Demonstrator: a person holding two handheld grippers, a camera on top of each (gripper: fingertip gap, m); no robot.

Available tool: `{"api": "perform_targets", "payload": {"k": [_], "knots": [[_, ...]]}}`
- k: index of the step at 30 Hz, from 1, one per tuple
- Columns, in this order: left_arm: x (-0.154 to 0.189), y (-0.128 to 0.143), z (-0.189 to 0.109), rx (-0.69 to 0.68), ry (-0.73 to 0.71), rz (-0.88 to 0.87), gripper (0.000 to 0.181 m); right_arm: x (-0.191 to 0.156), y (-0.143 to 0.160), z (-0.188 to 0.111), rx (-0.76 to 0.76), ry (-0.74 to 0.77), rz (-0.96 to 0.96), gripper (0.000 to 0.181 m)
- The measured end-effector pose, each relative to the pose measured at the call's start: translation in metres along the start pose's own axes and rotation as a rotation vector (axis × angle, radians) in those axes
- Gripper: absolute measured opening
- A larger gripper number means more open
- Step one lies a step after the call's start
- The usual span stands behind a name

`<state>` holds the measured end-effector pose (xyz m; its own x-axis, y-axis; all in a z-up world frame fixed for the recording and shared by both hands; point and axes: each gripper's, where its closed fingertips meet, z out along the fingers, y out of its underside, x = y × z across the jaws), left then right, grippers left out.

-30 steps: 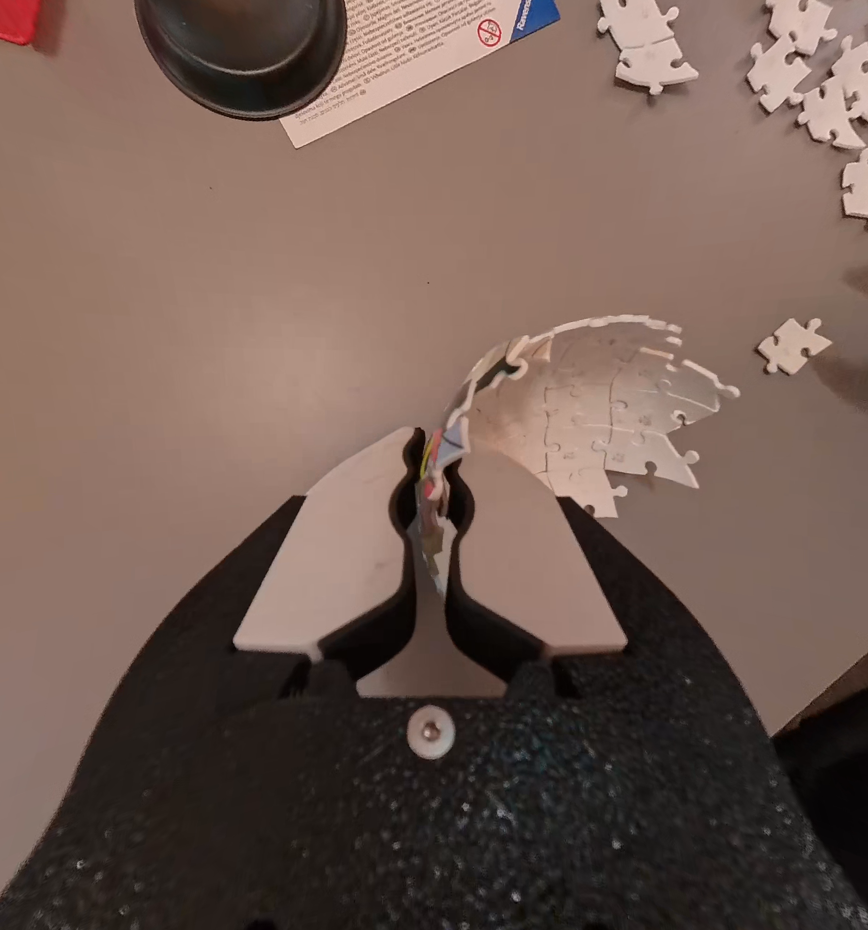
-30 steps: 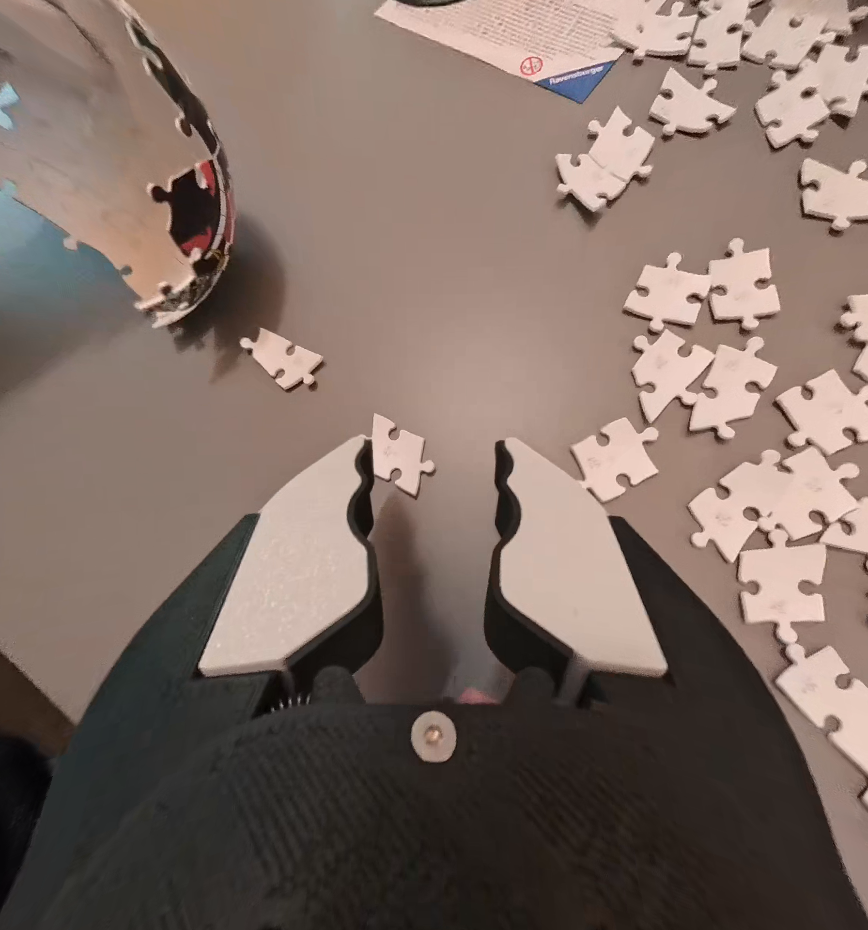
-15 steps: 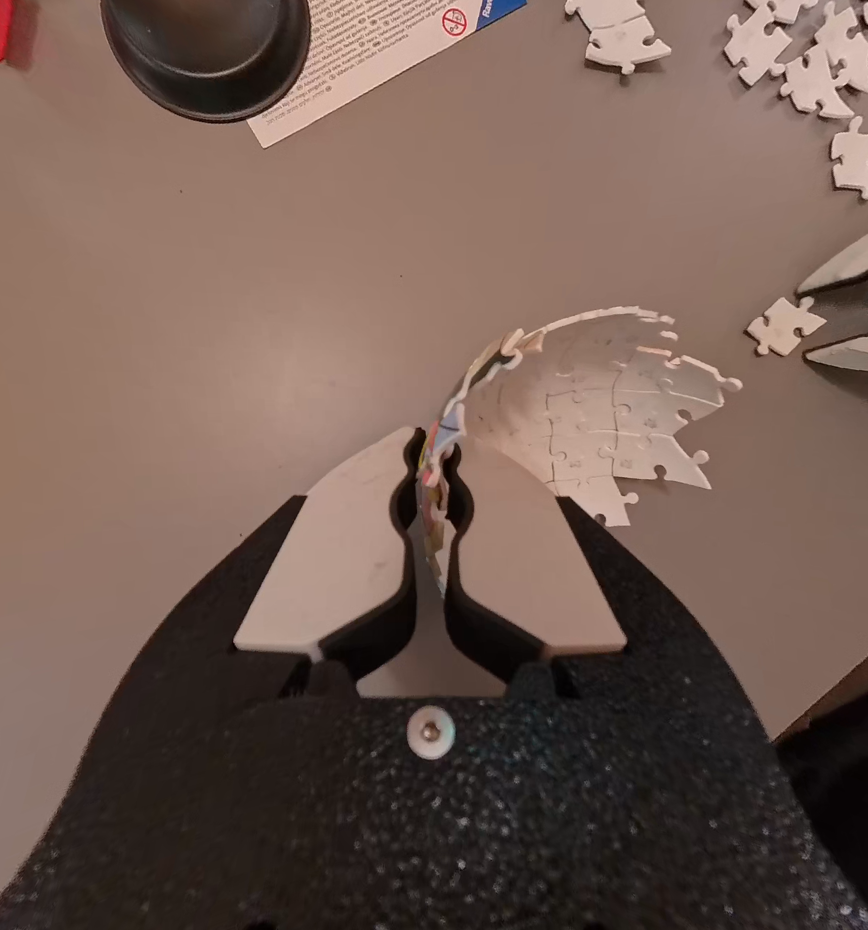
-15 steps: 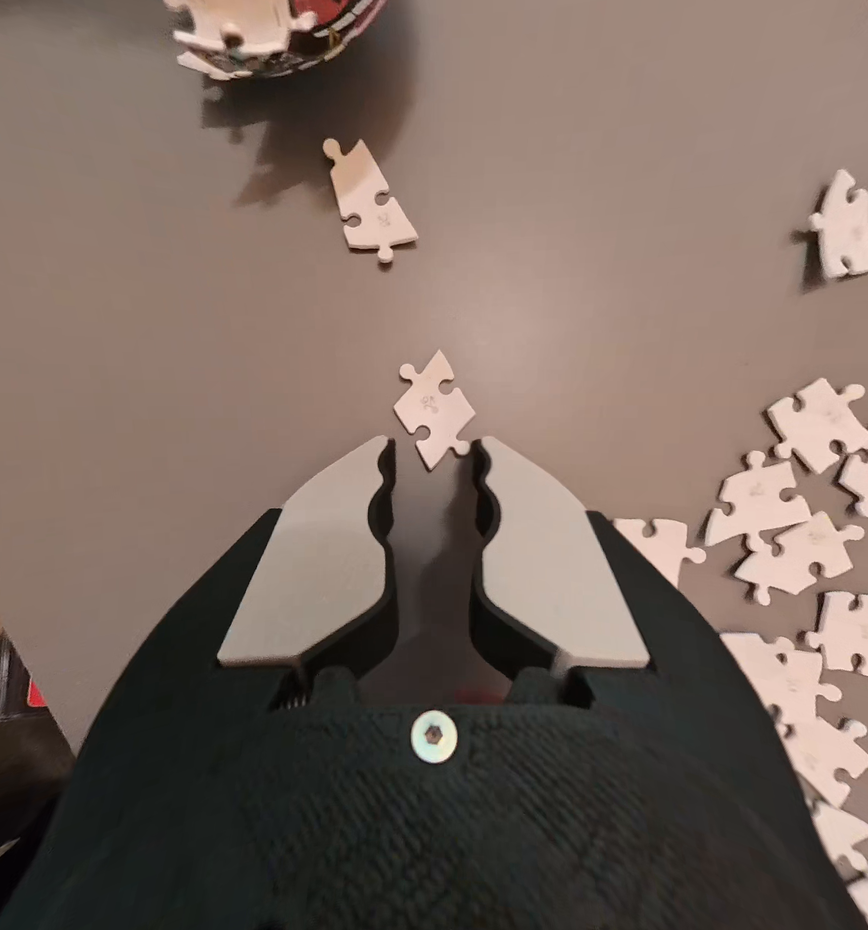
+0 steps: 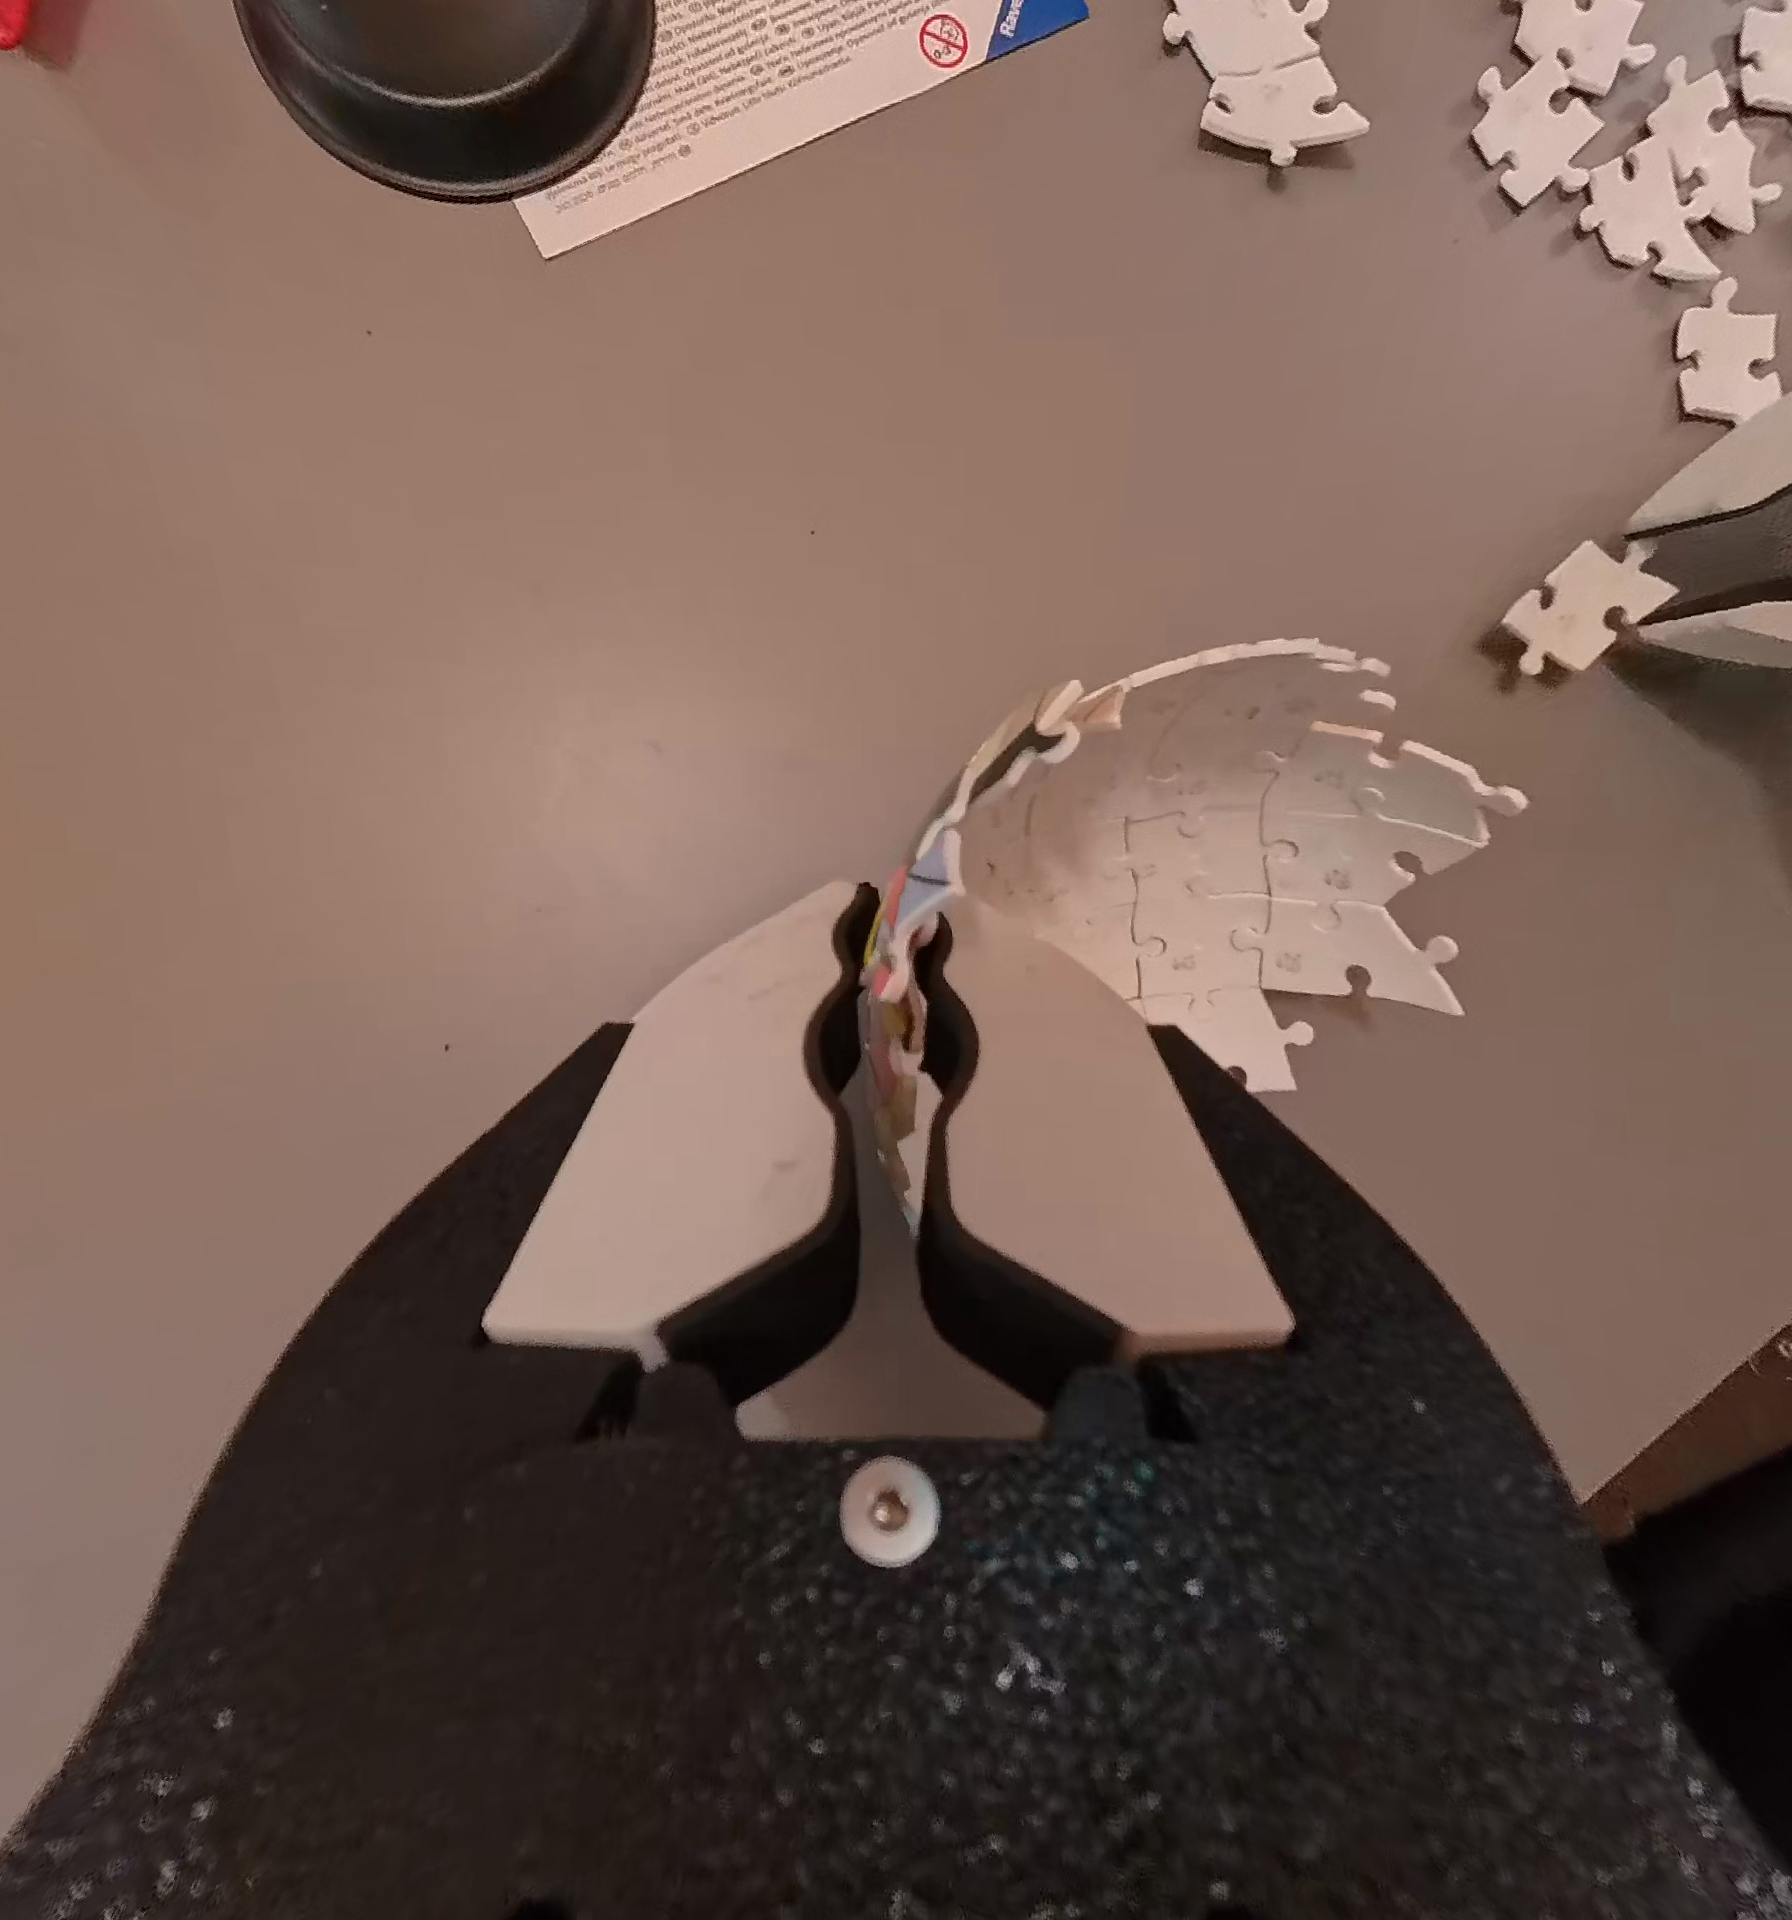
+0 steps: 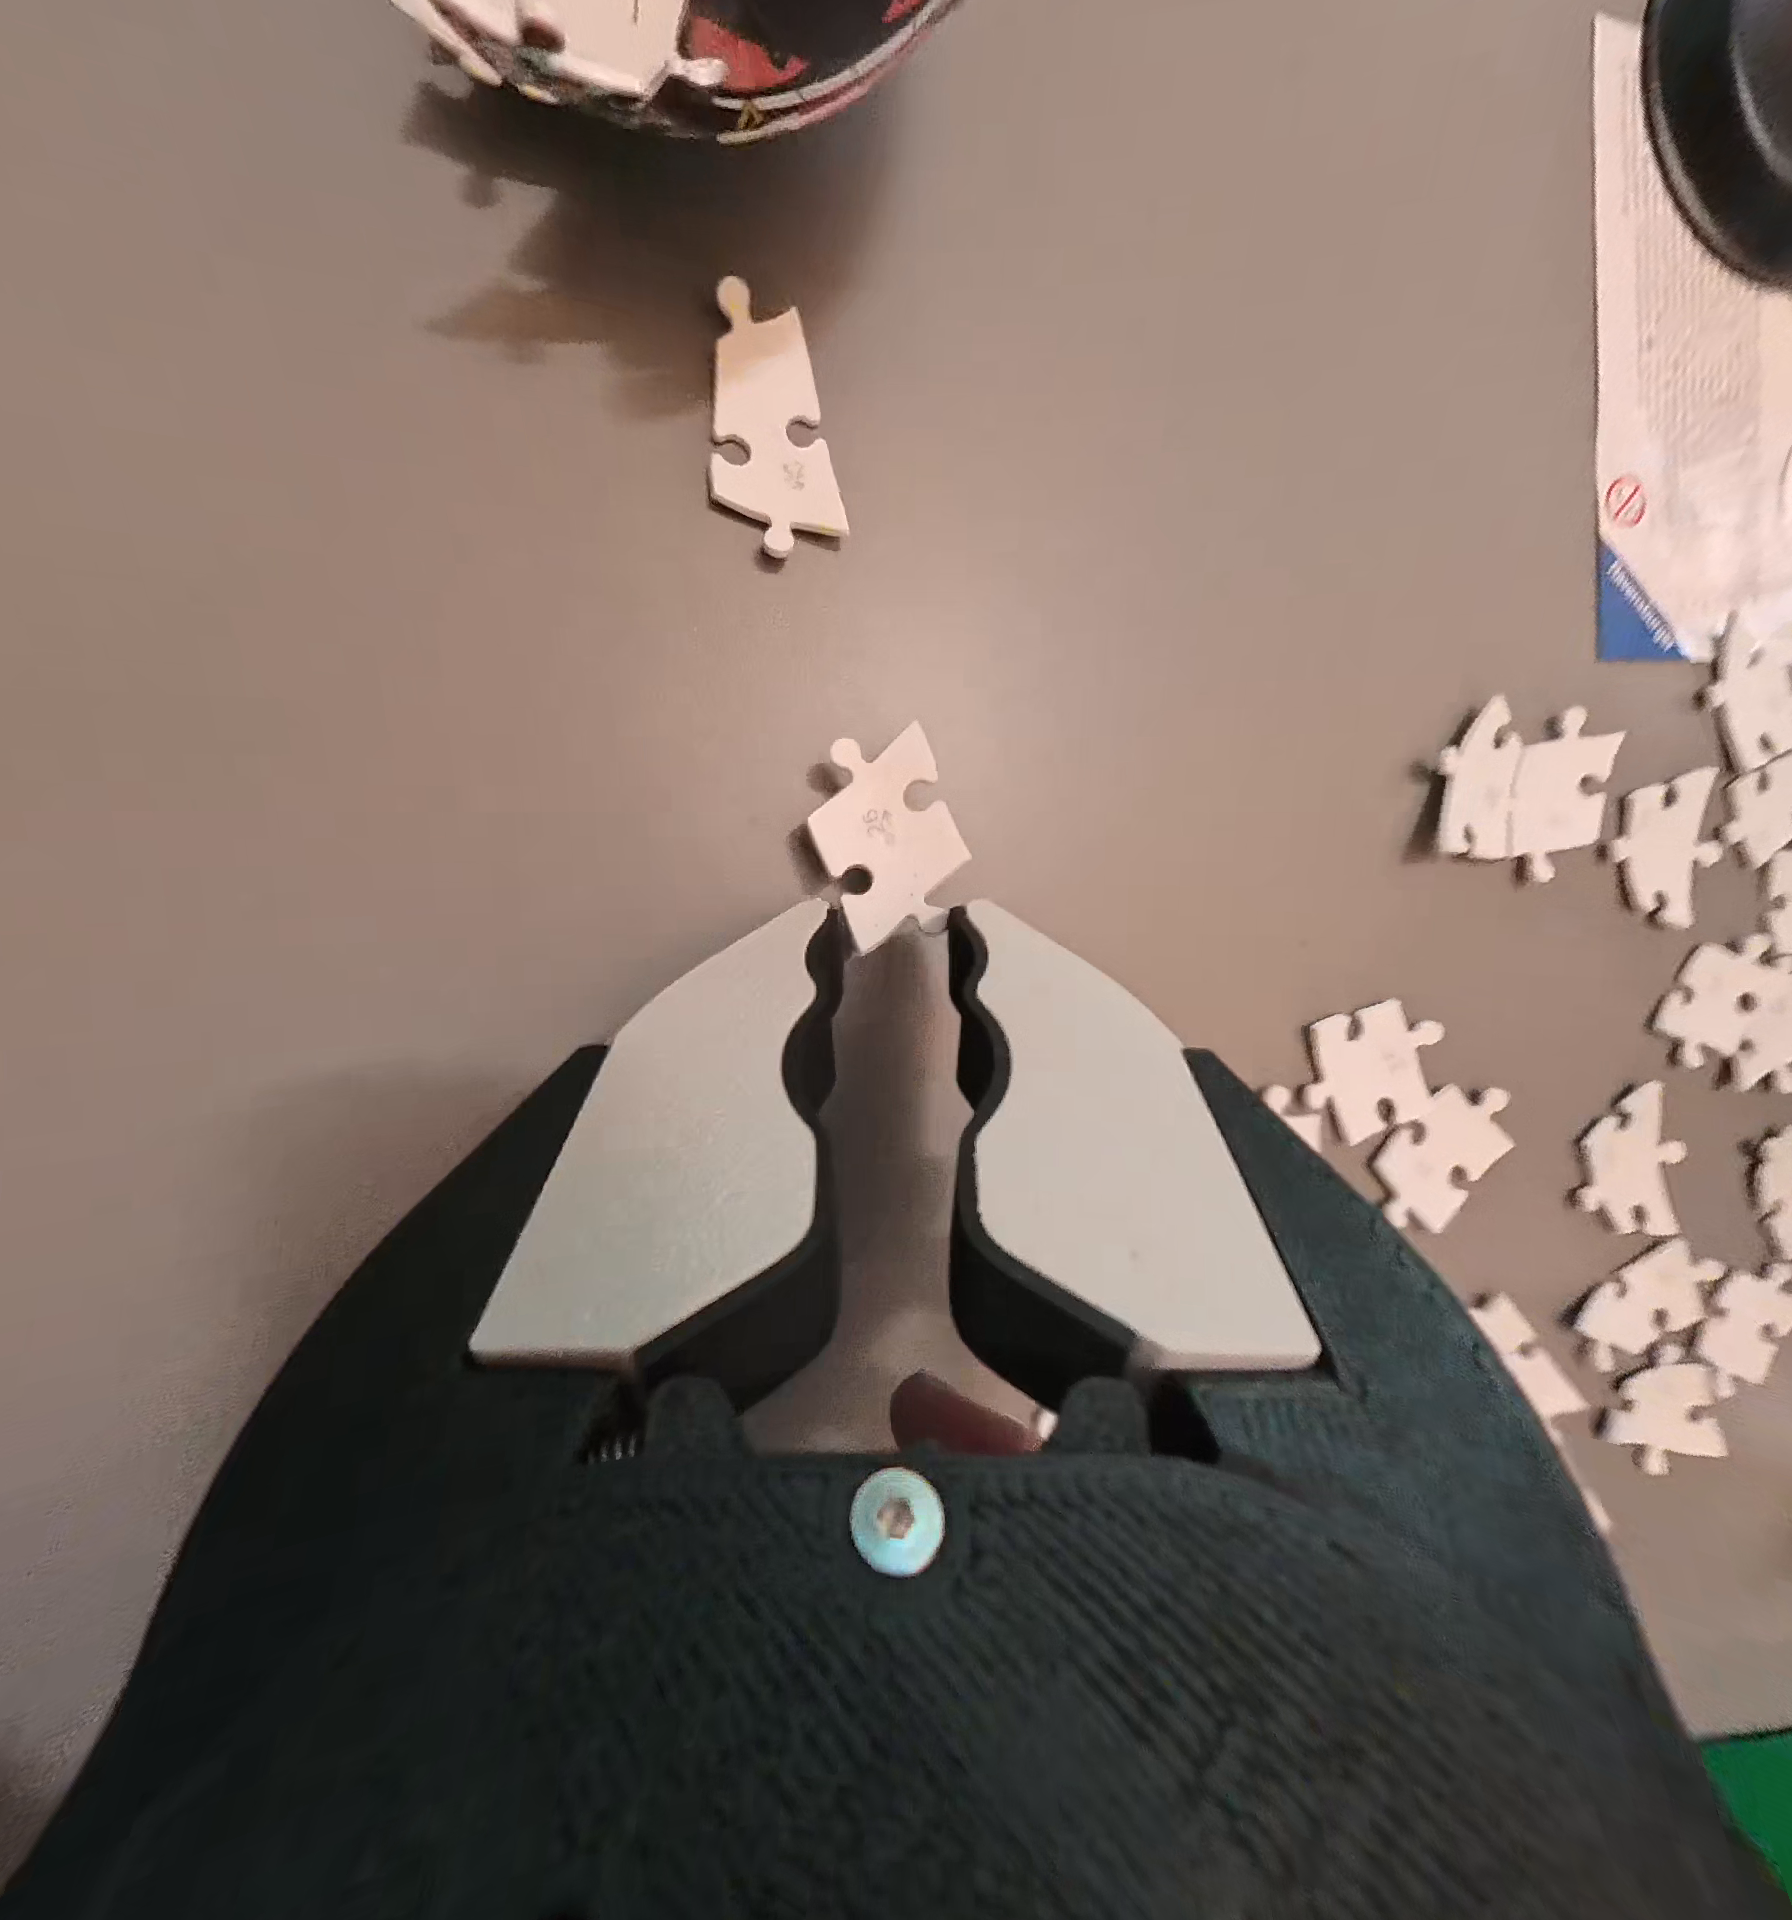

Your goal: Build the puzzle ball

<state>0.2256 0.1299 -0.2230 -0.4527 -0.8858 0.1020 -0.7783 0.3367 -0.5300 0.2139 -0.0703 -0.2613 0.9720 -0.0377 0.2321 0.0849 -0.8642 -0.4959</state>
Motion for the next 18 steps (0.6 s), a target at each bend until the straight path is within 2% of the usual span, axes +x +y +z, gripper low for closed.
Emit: {"api": "perform_targets", "payload": {"k": [4,8,14,18], "knots": [[0.002,0.000,0.000,0.017,0.001,-0.009,0.006,0.002,-0.010,-0.006,0.015,0.032,-0.174,0.019],[0.005,0.000,0.001,0.024,-0.003,-0.005,0.006,-0.009,-0.031,-0.012,0.043,0.067,-0.448,0.020],[0.012,-0.001,0.003,0.030,0.006,-0.010,0.006,-0.018,-0.040,-0.011,-0.029,0.052,-0.639,0.019],[0.014,0.000,0.003,0.043,-0.001,-0.014,0.006,-0.019,-0.034,-0.008,-0.117,0.007,-0.735,0.019]]}}
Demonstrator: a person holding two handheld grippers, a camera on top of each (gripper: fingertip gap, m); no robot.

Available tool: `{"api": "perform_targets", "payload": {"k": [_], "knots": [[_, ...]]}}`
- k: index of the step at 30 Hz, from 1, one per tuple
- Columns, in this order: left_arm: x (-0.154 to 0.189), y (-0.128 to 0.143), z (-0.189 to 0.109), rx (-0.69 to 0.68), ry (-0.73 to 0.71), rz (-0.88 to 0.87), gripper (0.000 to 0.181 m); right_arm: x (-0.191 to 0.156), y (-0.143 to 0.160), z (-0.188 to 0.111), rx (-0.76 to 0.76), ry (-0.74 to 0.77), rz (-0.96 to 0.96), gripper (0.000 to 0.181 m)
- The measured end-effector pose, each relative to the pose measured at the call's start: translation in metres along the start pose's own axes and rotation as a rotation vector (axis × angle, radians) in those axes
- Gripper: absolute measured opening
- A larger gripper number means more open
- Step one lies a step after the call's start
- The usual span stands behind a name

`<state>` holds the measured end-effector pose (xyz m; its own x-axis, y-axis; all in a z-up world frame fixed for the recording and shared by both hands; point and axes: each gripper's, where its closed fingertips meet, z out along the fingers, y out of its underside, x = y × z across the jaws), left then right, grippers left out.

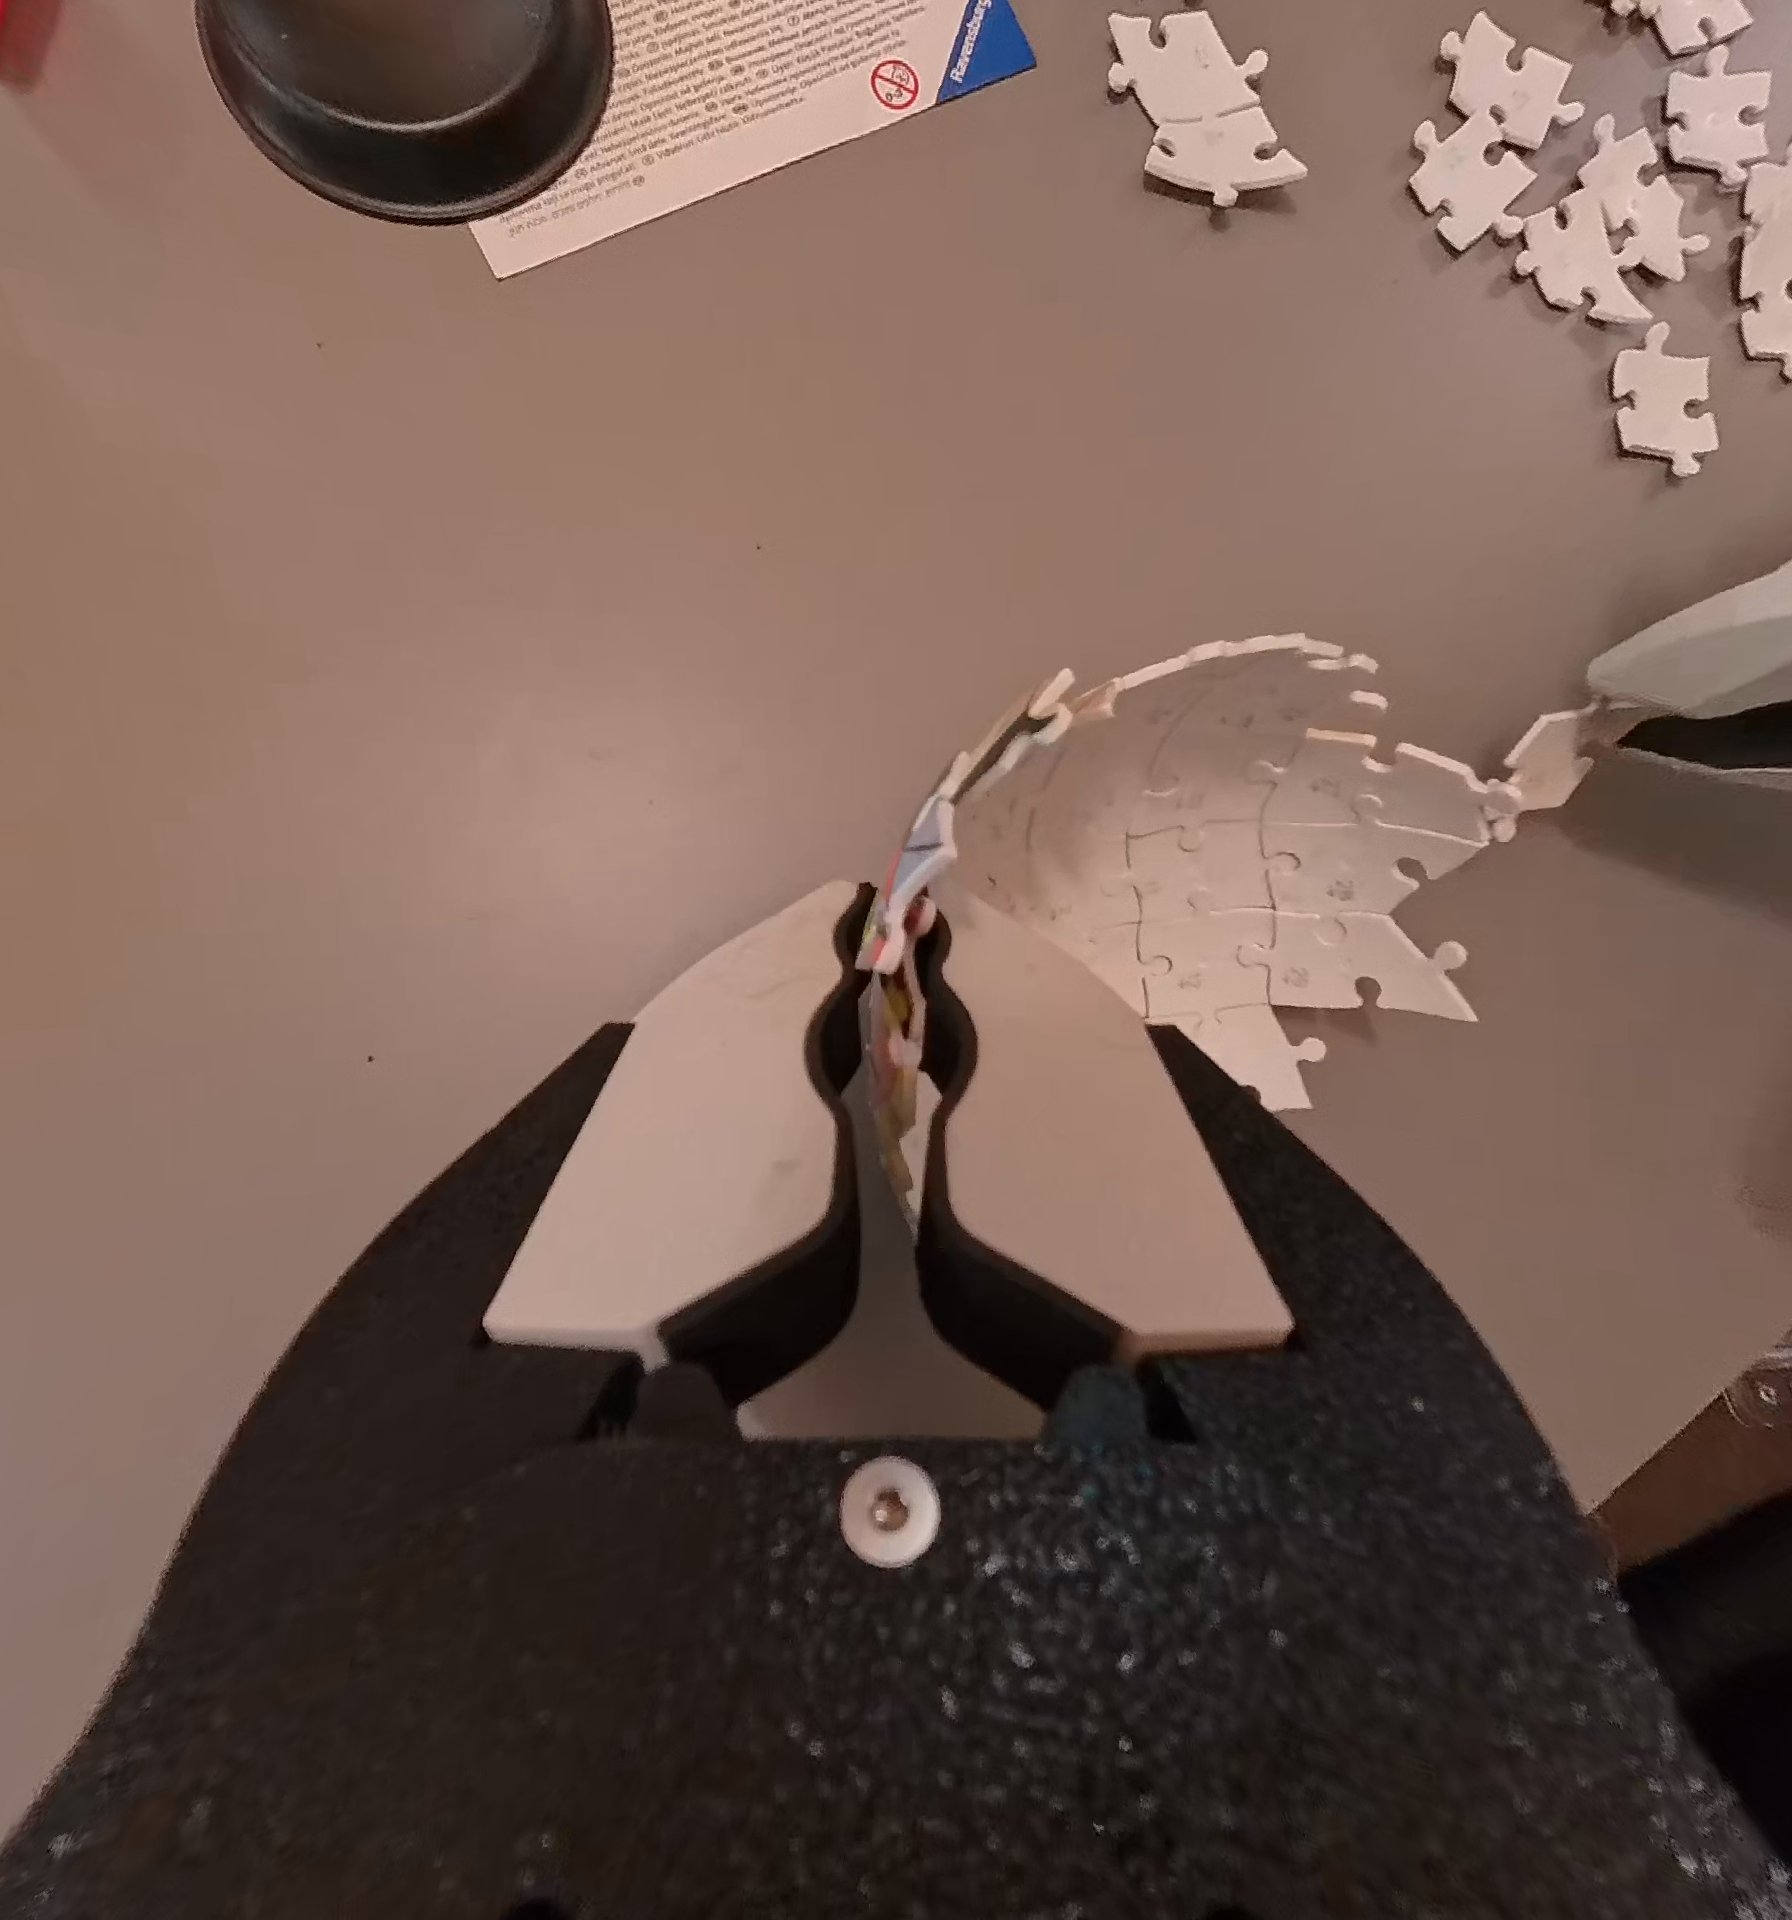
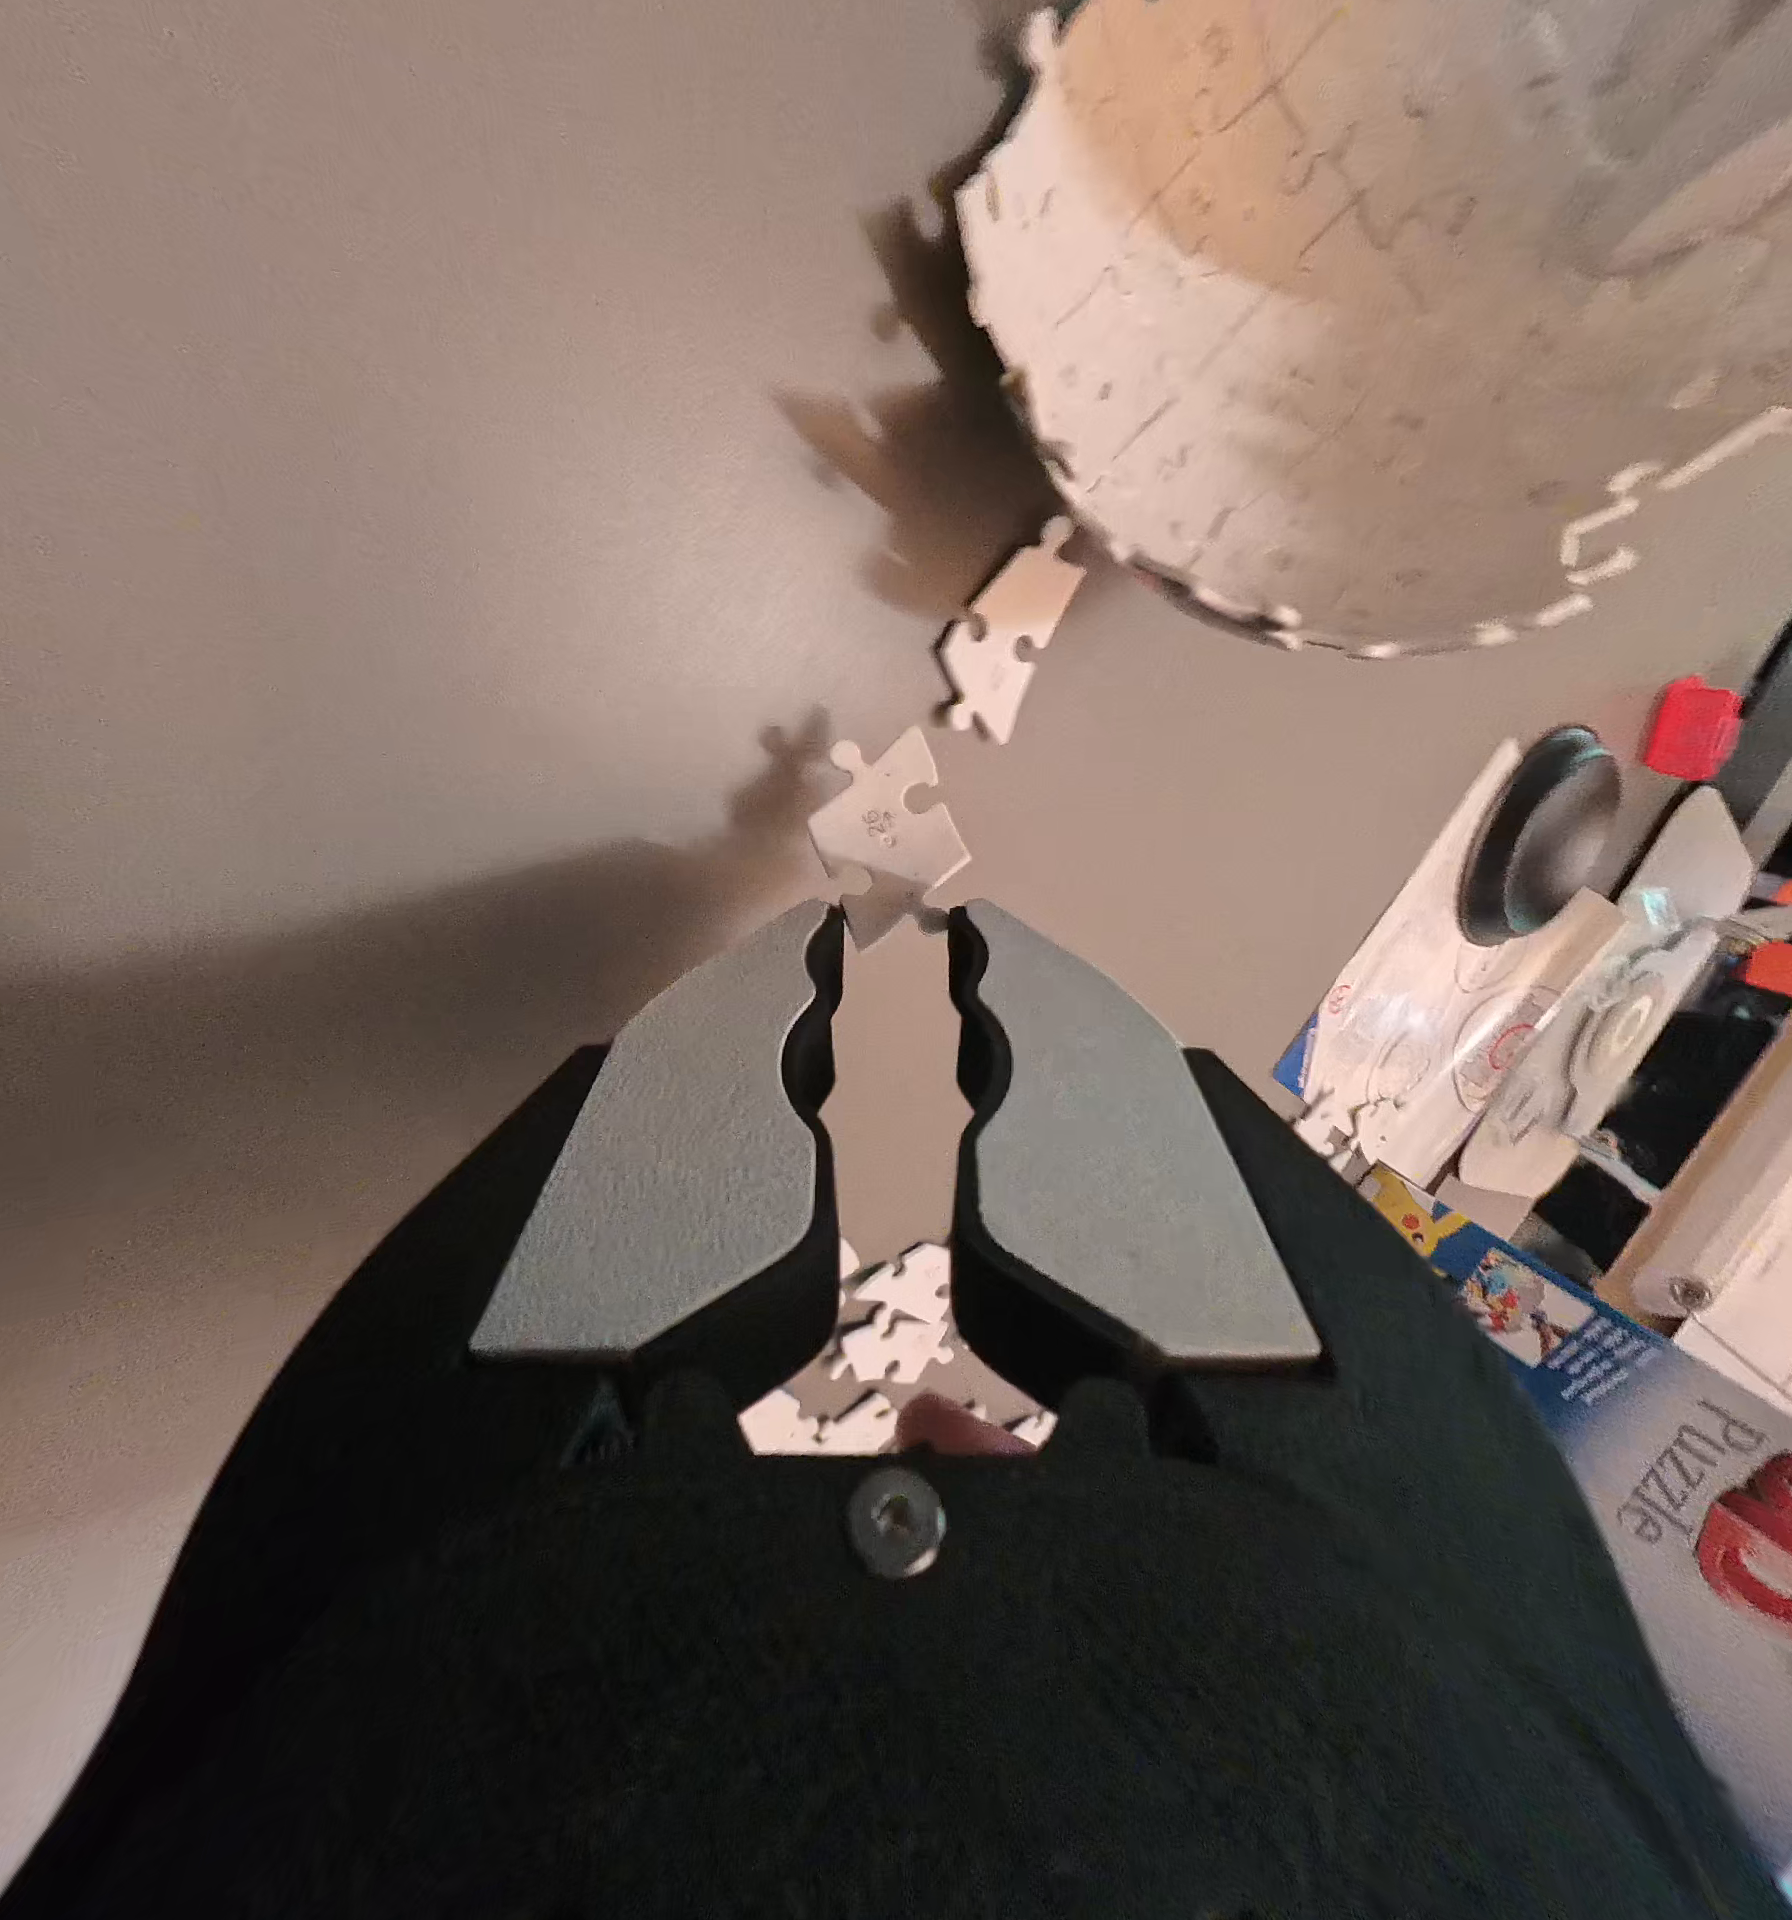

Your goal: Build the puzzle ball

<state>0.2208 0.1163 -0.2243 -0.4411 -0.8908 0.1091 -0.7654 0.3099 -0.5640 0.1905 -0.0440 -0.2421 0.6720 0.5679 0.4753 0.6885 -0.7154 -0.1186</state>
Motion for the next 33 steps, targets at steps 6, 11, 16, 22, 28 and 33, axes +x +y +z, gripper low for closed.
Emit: {"api": "perform_targets", "payload": {"k": [6,11,16,22,28,33], "knots": [[0.002,0.005,0.002,-0.008,0.017,-0.008,0.005,-0.012,-0.001,0.013,0.056,-0.137,0.064,0.019],[0.003,0.006,0.002,-0.011,0.025,-0.010,0.005,-0.008,-0.002,0.014,0.175,-0.184,0.295,0.021],[0.004,0.006,0.002,-0.007,0.028,-0.008,0.005,0.002,0.013,0.004,0.199,-0.142,0.552,0.037],[0.004,0.008,0.003,0.004,0.038,-0.019,0.005,-0.007,0.000,-0.005,0.217,-0.028,0.978,0.058],[0.004,0.009,0.003,0.007,0.045,-0.024,0.005,-0.014,0.006,0.011,0.159,0.028,1.087,0.062],[0.009,0.004,0.001,0.023,0.034,-0.004,0.005,-0.010,0.001,0.019,0.225,-0.035,1.081,0.057]]}}
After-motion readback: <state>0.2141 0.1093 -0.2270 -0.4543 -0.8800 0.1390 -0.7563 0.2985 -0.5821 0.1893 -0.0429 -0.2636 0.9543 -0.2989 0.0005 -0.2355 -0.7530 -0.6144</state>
